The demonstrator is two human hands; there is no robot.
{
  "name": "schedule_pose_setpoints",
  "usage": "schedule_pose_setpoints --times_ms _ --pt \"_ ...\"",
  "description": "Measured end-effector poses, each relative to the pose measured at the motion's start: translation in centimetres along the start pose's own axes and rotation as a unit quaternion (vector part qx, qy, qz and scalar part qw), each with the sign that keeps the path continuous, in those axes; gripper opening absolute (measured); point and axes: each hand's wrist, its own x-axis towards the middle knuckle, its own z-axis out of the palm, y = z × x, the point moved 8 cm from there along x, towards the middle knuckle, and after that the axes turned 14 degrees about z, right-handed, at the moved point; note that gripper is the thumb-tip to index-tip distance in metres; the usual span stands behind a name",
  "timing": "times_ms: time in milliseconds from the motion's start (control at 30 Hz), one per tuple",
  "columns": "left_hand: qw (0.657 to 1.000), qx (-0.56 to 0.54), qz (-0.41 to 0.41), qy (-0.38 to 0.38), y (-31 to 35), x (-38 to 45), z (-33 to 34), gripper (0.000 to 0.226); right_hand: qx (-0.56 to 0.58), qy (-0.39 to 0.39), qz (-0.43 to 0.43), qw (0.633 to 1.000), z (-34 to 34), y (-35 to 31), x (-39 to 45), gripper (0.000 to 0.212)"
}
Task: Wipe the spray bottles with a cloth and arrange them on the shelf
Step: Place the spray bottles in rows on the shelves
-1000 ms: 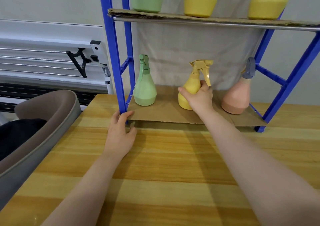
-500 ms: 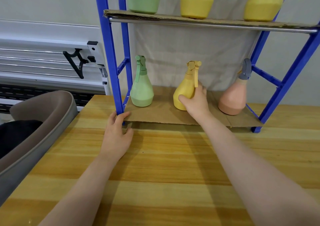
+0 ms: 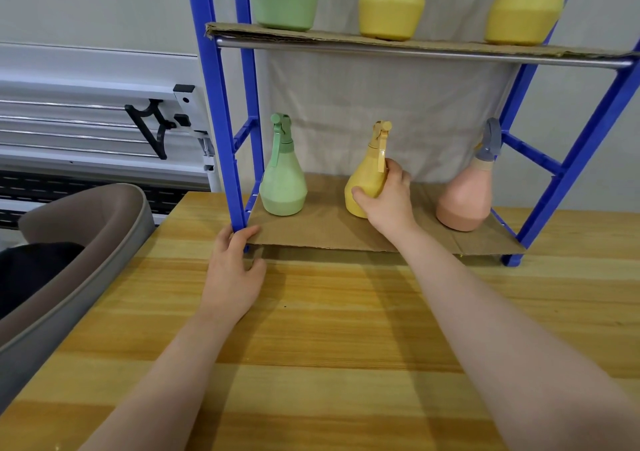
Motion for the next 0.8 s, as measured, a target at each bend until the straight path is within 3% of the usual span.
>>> schedule_pose_setpoints --times_ms 267,367,500,633,800 --pt "1.000 0.019 0.016 0.005 0.9 -0.2 -0.2 0.057 -0.036 -0.007 0.020 0.999 -0.4 -0.1 -0.4 0.092" --pt "0.997 0.059 0.036 0.040 1.5 -0.3 -0.8 0.056 -0.041 -0.013 0.035 0.998 -1.3 0.8 -1.4 0.094" --pt "0.990 0.094 0.080 0.063 2.6 -0.5 -1.3 0.054 -0.028 0.019 0.030 0.999 -3.9 2.4 -3.2 0.076" --pt "0.975 0.141 0.169 -0.004 4.0 -0.7 0.4 0.060 -0.021 0.050 0.025 0.998 -7.0 4.2 -4.9 0.054" --pt "0.967 0.169 0.185 -0.034 4.0 -0.6 1.1 0.066 -0.026 0.154 0.030 0.987 -11.8 5.6 -4.9 0.042"
